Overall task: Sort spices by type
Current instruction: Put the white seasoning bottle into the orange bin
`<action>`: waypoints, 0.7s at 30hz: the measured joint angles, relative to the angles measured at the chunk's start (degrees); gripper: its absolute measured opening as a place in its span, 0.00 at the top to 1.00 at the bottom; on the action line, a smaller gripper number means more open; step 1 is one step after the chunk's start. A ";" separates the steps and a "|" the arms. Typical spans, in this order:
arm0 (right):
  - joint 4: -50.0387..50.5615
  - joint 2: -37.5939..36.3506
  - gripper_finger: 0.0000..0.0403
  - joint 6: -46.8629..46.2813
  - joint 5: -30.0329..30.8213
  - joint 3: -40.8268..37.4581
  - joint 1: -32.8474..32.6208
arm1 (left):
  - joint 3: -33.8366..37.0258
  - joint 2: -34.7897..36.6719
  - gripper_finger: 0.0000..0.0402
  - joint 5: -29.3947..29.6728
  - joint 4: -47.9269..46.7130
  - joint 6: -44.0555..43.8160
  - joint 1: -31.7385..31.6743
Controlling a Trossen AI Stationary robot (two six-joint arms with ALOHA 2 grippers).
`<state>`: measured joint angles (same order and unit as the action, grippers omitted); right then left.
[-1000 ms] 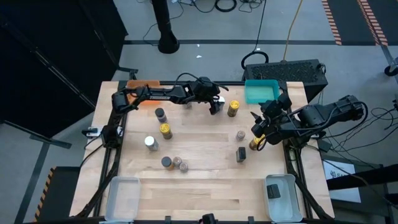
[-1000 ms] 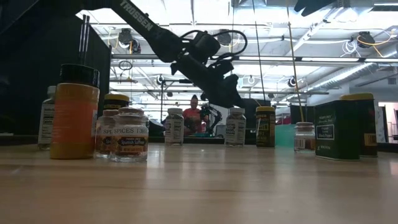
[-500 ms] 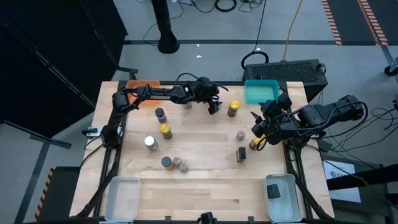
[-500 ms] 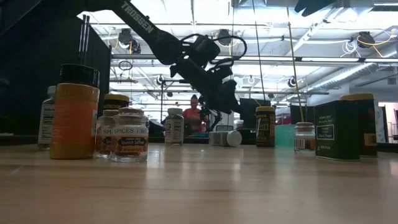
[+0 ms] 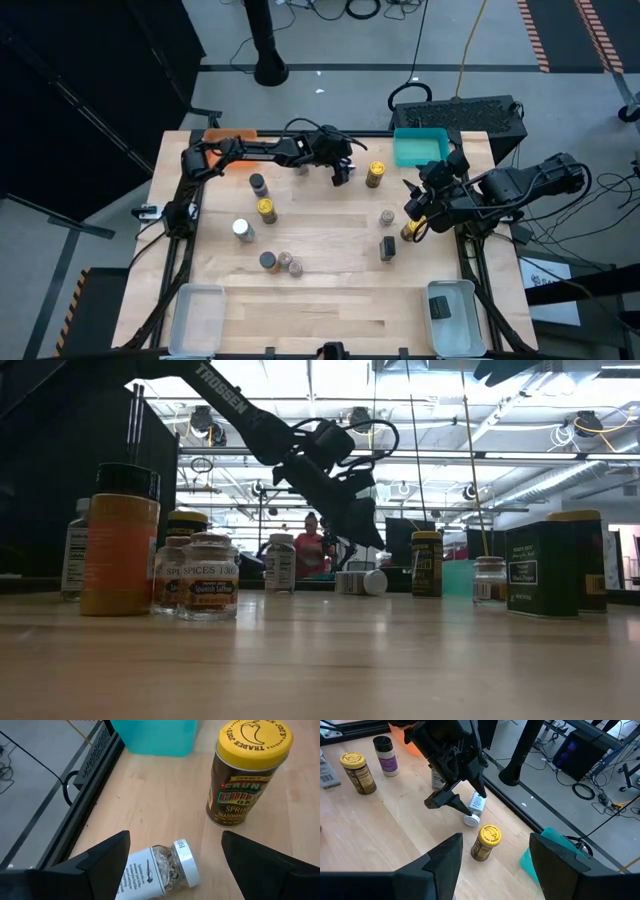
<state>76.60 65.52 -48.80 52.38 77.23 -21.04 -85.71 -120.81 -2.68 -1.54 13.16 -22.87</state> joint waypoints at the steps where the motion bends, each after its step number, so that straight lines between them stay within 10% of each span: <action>1: 0.00 0.00 0.47 0.00 0.00 0.00 0.00 | 0.00 0.00 0.20 0.03 -0.02 0.32 0.00; 9: -0.53 0.00 0.47 0.00 0.04 0.00 0.00 | 0.00 0.00 0.33 17.50 -0.06 2.39 -0.20; 16: -1.05 0.00 0.47 0.00 0.07 0.00 0.00 | 0.00 0.04 0.93 14.79 -4.04 3.46 -0.47; 21: -1.49 0.00 0.47 0.00 0.07 0.00 0.00 | 0.00 0.07 0.98 13.46 -4.00 2.17 -0.74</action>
<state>75.11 65.52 -48.80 52.45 77.23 -21.04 -85.71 -120.75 10.78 -5.54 15.32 -23.61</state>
